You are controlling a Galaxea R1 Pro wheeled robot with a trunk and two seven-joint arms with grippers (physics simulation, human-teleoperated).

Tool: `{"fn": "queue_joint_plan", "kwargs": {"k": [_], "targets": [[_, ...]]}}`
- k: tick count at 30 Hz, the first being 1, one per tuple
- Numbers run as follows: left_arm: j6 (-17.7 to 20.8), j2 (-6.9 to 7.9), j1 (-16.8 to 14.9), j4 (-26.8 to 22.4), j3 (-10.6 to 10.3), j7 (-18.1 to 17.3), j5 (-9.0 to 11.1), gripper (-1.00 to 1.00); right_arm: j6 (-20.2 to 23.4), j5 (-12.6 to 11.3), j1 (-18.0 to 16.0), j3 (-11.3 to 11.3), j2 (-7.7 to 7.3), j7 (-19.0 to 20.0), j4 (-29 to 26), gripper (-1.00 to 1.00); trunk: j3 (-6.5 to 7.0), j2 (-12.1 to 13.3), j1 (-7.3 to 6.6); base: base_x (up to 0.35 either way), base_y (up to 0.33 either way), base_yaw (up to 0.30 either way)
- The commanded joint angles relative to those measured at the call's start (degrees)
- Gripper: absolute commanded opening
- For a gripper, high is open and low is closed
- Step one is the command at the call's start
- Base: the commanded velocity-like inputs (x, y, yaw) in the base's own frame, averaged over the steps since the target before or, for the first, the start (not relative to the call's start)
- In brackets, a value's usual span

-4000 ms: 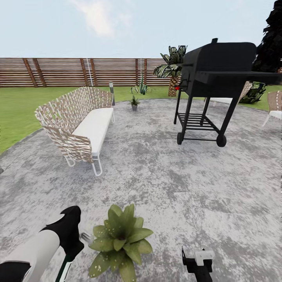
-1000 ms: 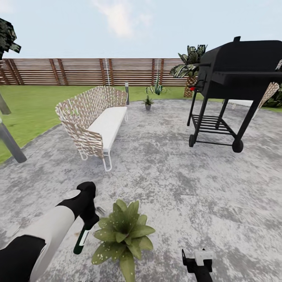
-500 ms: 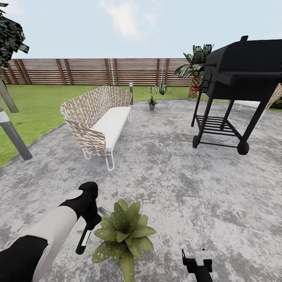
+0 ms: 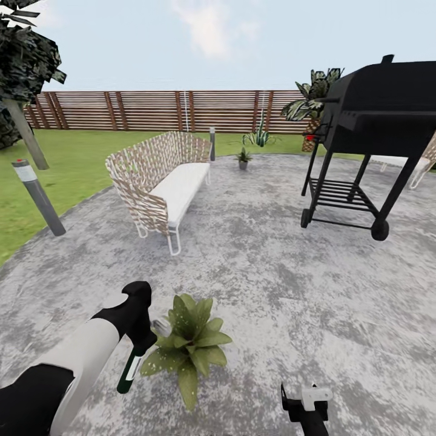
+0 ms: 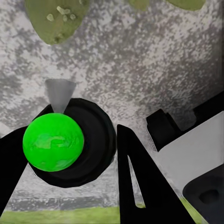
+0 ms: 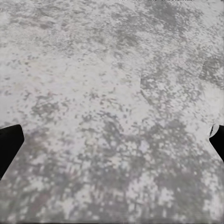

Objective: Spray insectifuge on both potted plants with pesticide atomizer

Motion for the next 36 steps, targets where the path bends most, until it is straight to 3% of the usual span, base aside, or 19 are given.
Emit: {"fn": "queue_joint_plan", "kwargs": {"k": [1,8,15,23,36], "targets": [[0.5,0.03,-0.1,-0.1,-0.3,-0.6,-0.4,-1.0,0.0,0.6,0.0,0.1,0.01,-0.6,0.0,1.0,-0.05,0.0,-0.02,-0.079,-0.207,0.276],[0.5,0.13,0.5,0.0,-0.4,-0.5,-0.6,-1.0,0.0,0.6,0.0,0.1,-0.02,-0.6,0.0,1.0,-0.05,0.0,-0.02,-0.011,-0.122,0.251],[0.5,0.64,0.7,0.4,-0.4,-0.5,-0.7,-1.0,0.0,0.6,0.0,0.1,-0.07,-0.6,0.0,1.0,-0.05,0.0,-0.02,0.0,-0.002,0.021],[0.5,0.13,0.3,0.3,-0.4,-0.5,-0.6,-1.0,0.0,0.6,0.0,0.1,0.02,-0.5,0.0,1.0,-0.05,0.0,-0.02,0.128,-0.081,0.026],[0.5,0.09,0.6,0.3,-0.6,-0.6,-0.7,-1.0,0.0,0.6,0.0,0.1,0.11,-0.5,0.0,1.0,-0.05,0.0,-0.02,0.117,-0.193,0.262]]}}
